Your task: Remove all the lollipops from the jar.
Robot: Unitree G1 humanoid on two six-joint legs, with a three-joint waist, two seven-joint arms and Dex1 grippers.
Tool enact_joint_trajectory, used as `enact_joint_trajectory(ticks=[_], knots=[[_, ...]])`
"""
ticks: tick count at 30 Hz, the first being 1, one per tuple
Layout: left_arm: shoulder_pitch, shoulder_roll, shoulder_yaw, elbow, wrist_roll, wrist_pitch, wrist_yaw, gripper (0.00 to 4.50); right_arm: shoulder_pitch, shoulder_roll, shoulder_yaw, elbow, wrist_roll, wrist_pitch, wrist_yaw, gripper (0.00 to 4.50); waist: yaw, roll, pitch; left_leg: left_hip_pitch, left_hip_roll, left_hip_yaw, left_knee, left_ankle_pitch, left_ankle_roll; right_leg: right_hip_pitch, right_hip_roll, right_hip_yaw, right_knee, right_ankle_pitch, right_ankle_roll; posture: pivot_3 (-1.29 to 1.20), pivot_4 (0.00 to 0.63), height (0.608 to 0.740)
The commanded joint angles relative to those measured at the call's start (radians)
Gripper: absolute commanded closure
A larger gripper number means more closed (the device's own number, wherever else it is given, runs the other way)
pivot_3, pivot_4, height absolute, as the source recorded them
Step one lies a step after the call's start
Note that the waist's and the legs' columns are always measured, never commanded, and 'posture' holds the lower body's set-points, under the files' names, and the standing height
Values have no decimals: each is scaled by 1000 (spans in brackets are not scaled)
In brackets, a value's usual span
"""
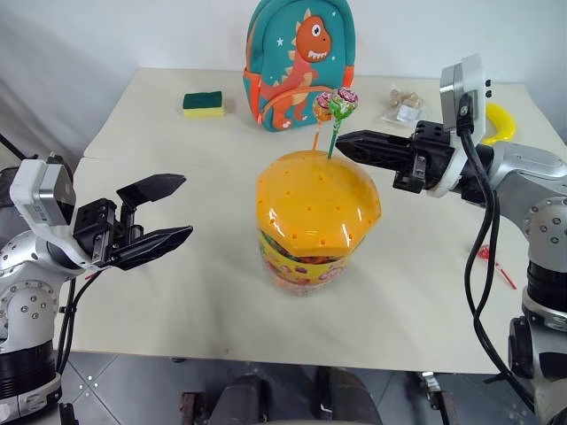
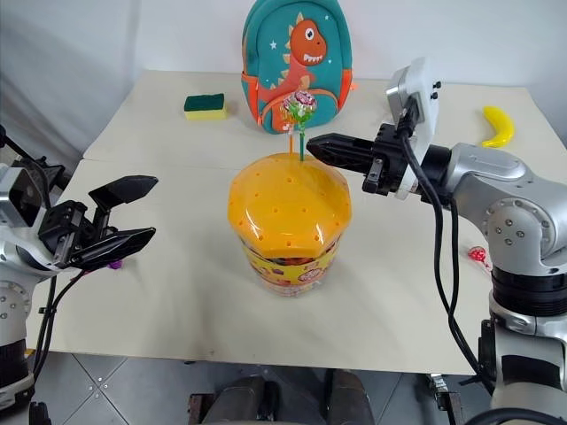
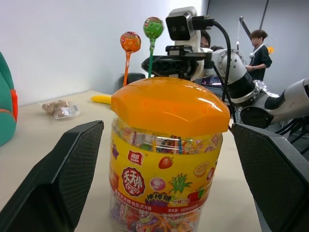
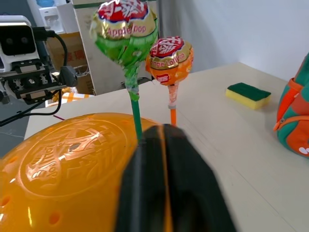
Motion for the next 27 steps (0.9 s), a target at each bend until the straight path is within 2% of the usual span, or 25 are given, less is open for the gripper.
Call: enact_joint_trajectory(ticks=[1,3,6,11,22,27], knots=[[2,2,14,-35,-16,-9,6,0,-12,0,-13,-10,-14,-34,38,4477,0,0,0,0,0,0,0,0,0,0,0,0,0,0,0,0,150,740],[1,2,14,-35,-16,-11,8,0,-4,-5,-23,14,-24,-42,56,4477,-1,0,0,0,0,0,0,0,0,0,0,0,0,0,0,0,150,740],[-5,3,13,-33,-16,-11,10,0,12,-24,-29,32,-45,-55,90,3898,0,0,0,0,0,0,0,0,0,0,0,0,0,0,0,0,150,740],[-20,6,5,-23,-14,-10,6,0,12,-14,-17,40,-91,-124,148,2260,-6,0,0,0,0,0,0,0,0,0,1,0,0,0,0,0,150,740],[-40,9,-4,-7,-9,-10,1,0,-70,82,21,22,-72,-72,116,2260,-14,0,0,0,1,0,0,0,0,-1,1,0,1,0,0,0,150,740],[-45,6,-7,-4,-5,-17,1,0,-94,107,20,42,-80,-70,103,3881,-12,0,0,0,1,0,0,0,0,0,0,0,1,0,0,0,150,740]])
